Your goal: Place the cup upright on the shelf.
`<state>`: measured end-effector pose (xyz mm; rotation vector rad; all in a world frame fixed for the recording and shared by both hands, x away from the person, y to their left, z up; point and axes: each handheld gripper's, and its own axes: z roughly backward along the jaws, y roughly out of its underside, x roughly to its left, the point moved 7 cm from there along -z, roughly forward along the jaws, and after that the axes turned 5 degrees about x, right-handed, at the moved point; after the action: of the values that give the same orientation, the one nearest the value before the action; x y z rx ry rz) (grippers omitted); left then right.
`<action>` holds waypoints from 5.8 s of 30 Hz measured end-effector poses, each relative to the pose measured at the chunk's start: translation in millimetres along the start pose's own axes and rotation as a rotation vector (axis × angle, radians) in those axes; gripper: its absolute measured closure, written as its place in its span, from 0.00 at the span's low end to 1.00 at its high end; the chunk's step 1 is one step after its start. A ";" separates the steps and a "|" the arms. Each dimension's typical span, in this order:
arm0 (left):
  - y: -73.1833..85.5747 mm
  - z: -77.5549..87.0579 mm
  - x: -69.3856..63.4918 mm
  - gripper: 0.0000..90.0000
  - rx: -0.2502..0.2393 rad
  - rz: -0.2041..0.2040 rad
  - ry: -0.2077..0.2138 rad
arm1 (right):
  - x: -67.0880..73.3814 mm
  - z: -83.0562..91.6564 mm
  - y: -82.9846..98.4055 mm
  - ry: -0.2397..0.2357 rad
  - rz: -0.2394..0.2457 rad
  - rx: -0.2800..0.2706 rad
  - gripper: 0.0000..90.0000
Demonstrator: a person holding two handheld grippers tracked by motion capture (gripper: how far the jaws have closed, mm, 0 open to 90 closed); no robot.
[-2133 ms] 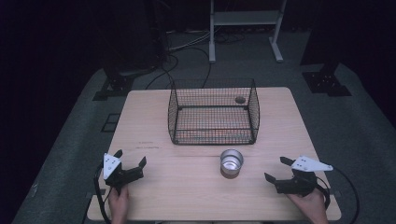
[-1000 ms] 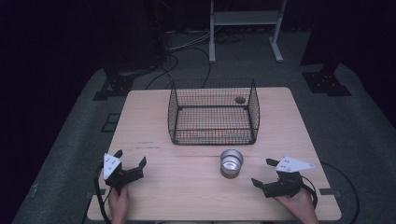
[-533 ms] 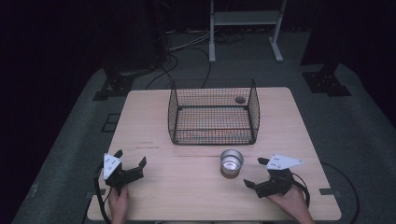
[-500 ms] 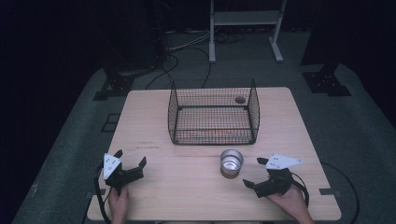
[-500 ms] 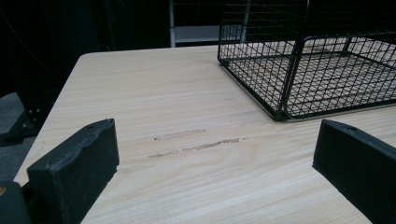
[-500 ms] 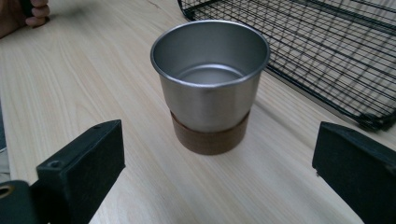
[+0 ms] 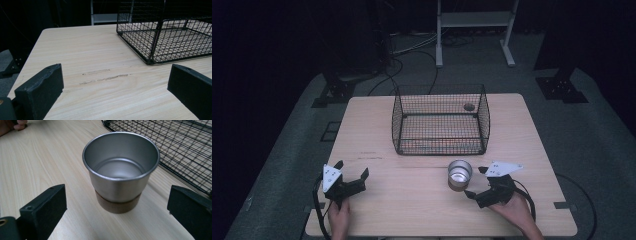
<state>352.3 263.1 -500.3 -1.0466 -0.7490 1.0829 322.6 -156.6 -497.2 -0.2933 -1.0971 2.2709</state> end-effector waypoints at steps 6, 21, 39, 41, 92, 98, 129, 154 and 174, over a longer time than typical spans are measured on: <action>0.0 0.1 -0.1 0.00 0.000 0.000 0.000 | -0.6 -9.7 -3.9 0.002 0.012 0.023 0.02; 0.0 0.1 -0.1 0.00 0.000 0.000 0.001 | -4.8 -23.2 -6.7 -0.003 0.004 0.036 0.02; 0.0 0.2 -0.3 0.00 0.000 -0.001 0.002 | -1.5 -39.4 -27.3 -0.008 0.054 0.051 0.02; 0.0 0.2 -0.3 0.00 0.000 0.000 0.002 | -2.7 -41.4 -28.9 -0.003 0.058 0.060 0.03; 0.0 0.3 -0.8 0.00 0.000 -0.005 0.001 | -8.8 -12.0 -52.0 -0.080 0.022 0.040 0.17; 0.0 0.3 -0.7 0.00 0.000 -0.003 0.001 | -9.8 -4.5 -63.8 -0.098 0.033 0.042 0.17; -0.2 0.2 -0.4 0.00 -0.003 0.005 0.003 | -14.0 16.7 -119.1 -0.150 0.057 0.007 0.17; 0.0 0.5 -0.6 0.00 0.000 -0.003 0.003 | -13.0 20.3 -173.8 -0.157 0.095 -0.008 0.17; 0.1 0.6 -0.5 0.00 0.000 -0.008 0.005 | -37.4 -4.8 -217.4 -0.139 0.070 0.012 0.17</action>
<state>351.6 262.9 -500.2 -1.0451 -0.7486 1.0738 445.0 -70.8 -335.0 -0.1731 -1.1587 2.3889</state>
